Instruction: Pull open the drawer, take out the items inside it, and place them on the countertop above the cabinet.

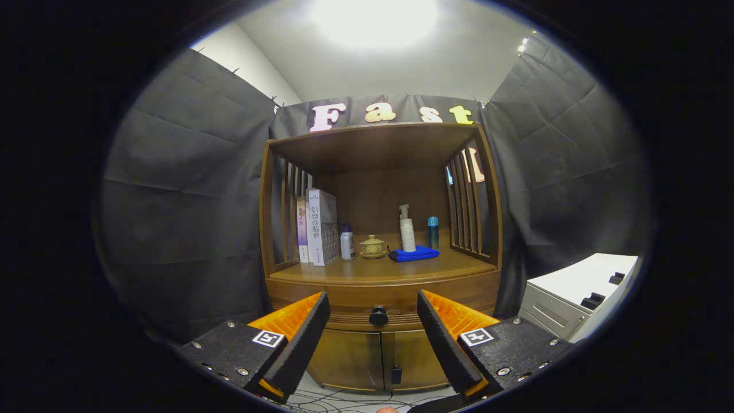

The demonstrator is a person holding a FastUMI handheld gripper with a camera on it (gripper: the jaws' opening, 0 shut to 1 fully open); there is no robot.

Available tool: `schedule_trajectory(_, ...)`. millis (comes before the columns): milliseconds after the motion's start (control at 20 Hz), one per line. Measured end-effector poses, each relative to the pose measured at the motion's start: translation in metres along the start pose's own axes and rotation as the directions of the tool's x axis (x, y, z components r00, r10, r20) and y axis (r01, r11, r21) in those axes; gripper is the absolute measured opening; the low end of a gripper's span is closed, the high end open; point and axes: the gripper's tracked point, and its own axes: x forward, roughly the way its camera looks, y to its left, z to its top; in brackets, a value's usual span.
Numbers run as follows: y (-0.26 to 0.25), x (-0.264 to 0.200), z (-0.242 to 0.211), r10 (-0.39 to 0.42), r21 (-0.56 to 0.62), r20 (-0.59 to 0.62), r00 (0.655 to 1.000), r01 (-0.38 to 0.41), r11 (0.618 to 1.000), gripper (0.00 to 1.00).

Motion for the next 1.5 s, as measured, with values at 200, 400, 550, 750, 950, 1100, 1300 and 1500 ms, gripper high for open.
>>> schedule_trajectory(200,0.004,0.027,-0.002,0.009,-0.02,-0.009,1.0,-0.009,1.0,0.96)
schedule_trajectory(400,0.0,0.059,-0.022,-0.003,-0.049,-0.052,0.999,0.001,0.999,0.96)
schedule_trajectory(550,-0.001,0.08,-0.038,-0.005,-0.063,-0.085,0.996,0.0,0.998,0.95)
schedule_trajectory(750,-0.003,0.105,-0.06,-0.007,-0.05,-0.127,0.992,0.001,0.999,0.96)
schedule_trajectory(950,-0.001,0.12,-0.074,-0.019,-0.071,-0.153,0.988,0.008,0.997,0.96)
schedule_trajectory(1100,-0.003,0.142,-0.088,-0.019,-0.082,-0.179,0.984,0.004,0.997,0.96)
schedule_trajectory(1300,-0.007,0.155,-0.111,-0.027,-0.07,-0.235,0.972,0.011,0.997,0.95)
schedule_trajectory(1500,-0.012,0.166,-0.125,-0.041,-0.07,-0.26,0.965,0.024,0.997,0.91)
